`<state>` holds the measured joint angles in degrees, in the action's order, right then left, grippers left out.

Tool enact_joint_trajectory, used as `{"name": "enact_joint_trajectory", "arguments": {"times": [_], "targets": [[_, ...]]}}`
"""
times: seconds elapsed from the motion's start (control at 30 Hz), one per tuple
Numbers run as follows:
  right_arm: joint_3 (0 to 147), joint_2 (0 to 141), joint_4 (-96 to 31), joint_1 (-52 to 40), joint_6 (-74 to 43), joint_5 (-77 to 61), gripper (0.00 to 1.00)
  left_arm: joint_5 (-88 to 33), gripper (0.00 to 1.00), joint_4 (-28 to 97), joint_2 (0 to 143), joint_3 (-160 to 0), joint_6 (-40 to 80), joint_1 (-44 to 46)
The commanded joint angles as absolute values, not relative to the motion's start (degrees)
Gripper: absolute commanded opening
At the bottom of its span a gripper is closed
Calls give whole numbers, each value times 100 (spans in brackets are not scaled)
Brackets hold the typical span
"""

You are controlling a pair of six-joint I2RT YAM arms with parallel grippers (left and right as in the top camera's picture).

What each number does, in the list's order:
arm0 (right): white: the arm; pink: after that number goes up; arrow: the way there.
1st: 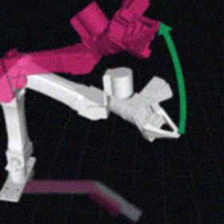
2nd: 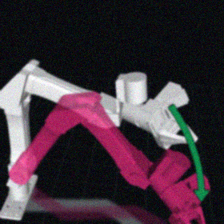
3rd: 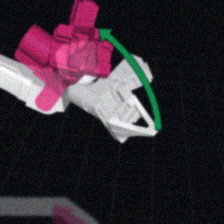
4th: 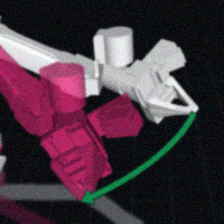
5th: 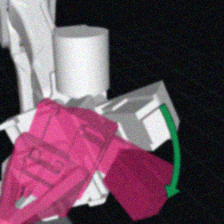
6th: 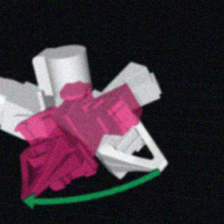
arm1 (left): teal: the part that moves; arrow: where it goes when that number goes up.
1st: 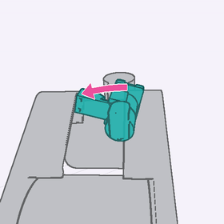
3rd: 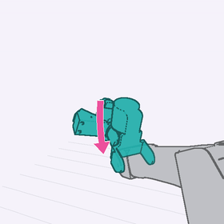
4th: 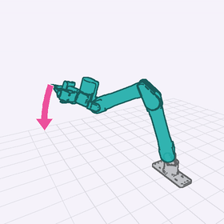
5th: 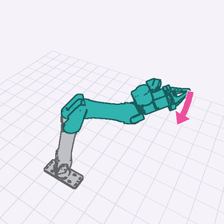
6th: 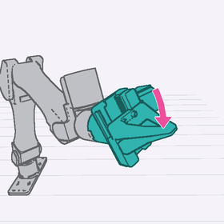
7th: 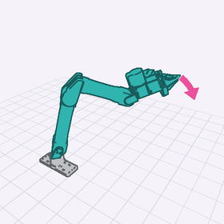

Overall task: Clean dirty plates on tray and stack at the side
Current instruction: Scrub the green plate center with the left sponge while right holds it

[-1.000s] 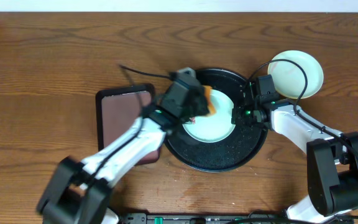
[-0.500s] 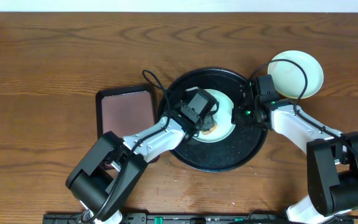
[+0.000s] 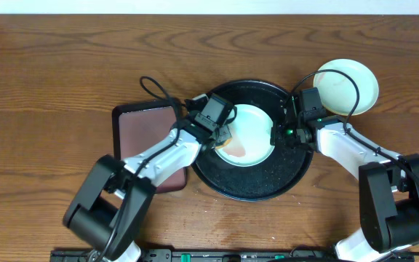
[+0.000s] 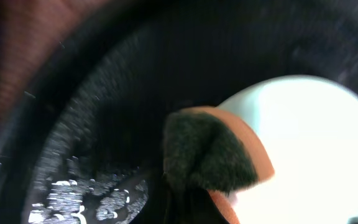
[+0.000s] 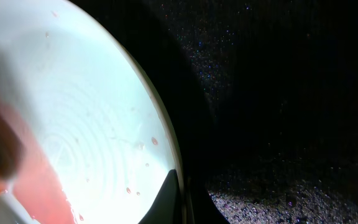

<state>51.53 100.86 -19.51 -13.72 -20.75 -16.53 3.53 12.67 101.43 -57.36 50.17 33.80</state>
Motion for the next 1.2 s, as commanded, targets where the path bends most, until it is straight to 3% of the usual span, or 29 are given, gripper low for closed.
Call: {"name": "enact_joint_trajectory", "arguments": {"times": [0.0, 0.23, 0.57, 0.9, 1.17], "targets": [[5131, 10202, -2005, -1396, -1966, -1658, 1, 685, 7, 1129, 9561, -5795, 4941, 3271], [5131, 10202, -1997, -1396, -1966, -1658, 1, 130, 8, 351, 9668, -5793, 5144, 3706], [5131, 10202, -1997, -1396, -1966, -1658, 1, 82, 8, -827, 11048, -5793, 5413, 4311], [5131, 10202, -2005, -1396, -1966, -1656, 1, 86, 7, -432, 11146, -5793, 5068, 4029], [5131, 10202, -2010, -1391, -1966, -1658, 1, 805, 7, 851, 10549, -5793, 4823, 3590]]}}
